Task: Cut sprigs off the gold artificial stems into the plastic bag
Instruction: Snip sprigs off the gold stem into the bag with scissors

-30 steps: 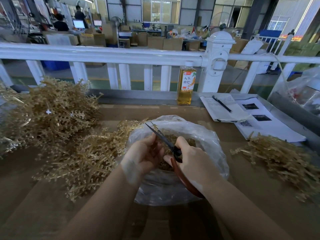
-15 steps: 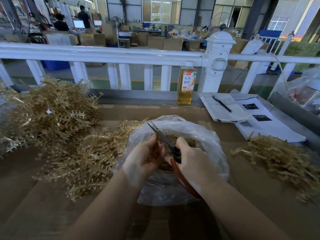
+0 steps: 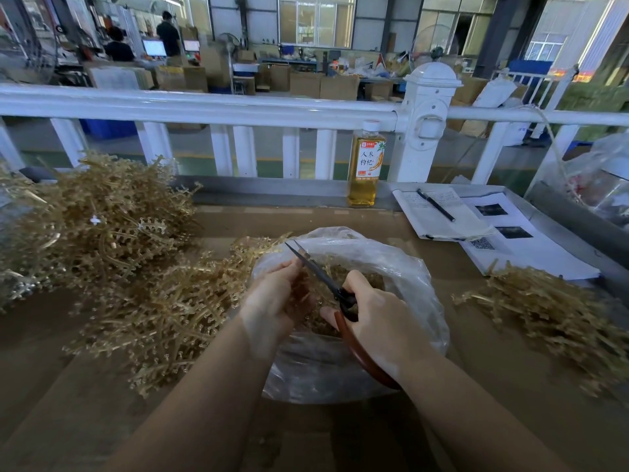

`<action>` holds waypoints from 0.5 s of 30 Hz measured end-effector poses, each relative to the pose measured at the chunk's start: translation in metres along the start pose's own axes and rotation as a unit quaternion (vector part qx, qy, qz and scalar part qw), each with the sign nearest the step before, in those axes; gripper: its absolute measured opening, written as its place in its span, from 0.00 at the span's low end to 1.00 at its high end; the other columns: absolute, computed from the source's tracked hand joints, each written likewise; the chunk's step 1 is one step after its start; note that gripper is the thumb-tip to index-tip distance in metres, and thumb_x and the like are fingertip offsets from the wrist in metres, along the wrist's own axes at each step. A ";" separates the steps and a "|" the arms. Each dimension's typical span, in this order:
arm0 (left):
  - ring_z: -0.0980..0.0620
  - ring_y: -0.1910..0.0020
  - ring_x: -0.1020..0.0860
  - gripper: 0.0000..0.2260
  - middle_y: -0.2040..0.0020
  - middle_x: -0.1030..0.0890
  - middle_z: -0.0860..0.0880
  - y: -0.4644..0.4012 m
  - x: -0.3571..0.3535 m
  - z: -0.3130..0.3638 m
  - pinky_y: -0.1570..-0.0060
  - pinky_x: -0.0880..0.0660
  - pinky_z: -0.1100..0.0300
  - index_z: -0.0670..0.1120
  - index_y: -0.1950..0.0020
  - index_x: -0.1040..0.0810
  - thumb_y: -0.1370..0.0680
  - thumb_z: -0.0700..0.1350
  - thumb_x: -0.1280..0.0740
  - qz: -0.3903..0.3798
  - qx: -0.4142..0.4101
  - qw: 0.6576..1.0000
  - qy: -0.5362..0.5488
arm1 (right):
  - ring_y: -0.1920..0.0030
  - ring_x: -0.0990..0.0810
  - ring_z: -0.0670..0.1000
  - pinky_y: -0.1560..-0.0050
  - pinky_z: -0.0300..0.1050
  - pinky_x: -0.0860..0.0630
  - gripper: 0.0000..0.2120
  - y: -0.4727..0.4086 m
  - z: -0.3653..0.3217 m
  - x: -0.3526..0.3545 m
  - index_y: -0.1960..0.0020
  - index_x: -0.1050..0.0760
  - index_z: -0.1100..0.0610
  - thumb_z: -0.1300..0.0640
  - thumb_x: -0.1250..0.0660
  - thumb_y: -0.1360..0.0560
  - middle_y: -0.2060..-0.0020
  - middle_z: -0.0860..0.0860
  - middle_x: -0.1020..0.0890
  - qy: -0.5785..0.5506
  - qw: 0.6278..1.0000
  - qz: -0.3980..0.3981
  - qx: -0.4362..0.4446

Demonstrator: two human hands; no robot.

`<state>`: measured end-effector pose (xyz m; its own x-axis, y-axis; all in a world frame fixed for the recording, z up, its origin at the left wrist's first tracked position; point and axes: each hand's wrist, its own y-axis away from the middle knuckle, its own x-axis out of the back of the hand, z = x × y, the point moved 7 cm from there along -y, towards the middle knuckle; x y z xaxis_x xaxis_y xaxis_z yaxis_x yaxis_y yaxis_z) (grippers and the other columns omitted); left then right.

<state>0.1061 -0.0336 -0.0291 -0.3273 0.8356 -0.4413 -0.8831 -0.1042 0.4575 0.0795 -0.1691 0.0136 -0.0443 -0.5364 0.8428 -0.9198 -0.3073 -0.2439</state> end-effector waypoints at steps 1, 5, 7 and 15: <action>0.54 0.75 0.28 0.10 0.75 0.26 0.50 0.001 -0.002 -0.003 0.78 0.27 0.65 0.43 0.61 0.24 0.21 0.45 0.35 -0.001 0.021 1.000 0.000 | 0.62 0.22 0.47 0.59 0.44 0.24 0.13 0.000 0.000 -0.001 0.53 0.37 0.50 0.44 0.36 0.23 0.62 0.47 0.22 -0.005 1.000 -0.001 -0.005; 0.53 0.78 0.29 0.12 0.74 0.28 0.48 0.004 -0.005 -0.014 0.78 0.27 0.64 0.40 0.58 0.23 0.21 0.47 0.36 -0.008 0.071 0.997 0.027 | 0.61 0.23 0.50 0.58 0.48 0.25 0.14 0.000 0.000 -0.005 0.52 0.36 0.51 0.42 0.37 0.23 0.62 0.48 0.22 -0.017 1.000 -0.002 -0.022; 0.52 0.76 0.31 0.13 0.73 0.29 0.48 0.004 -0.006 -0.017 0.79 0.28 0.64 0.40 0.58 0.23 0.20 0.47 0.37 -0.017 0.084 0.995 0.048 | 0.61 0.23 0.49 0.57 0.48 0.25 0.14 -0.001 0.000 -0.005 0.51 0.36 0.51 0.42 0.37 0.23 0.62 0.48 0.22 -0.021 1.000 0.000 -0.023; 0.54 0.76 0.32 0.16 0.76 0.31 0.49 0.003 -0.010 -0.025 0.75 0.28 0.63 0.40 0.63 0.24 0.20 0.49 0.38 -0.046 0.123 0.988 0.087 | 0.57 0.21 0.48 0.54 0.46 0.23 0.13 -0.002 -0.001 -0.006 0.50 0.34 0.50 0.42 0.36 0.23 0.58 0.47 0.20 -0.045 0.999 0.002 -0.022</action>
<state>0.0982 -0.0554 -0.0422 -0.3220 0.7276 -0.6058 -0.8103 0.1191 0.5738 0.0811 -0.1644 0.0100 -0.0155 -0.6063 0.7951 -0.9357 -0.2715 -0.2252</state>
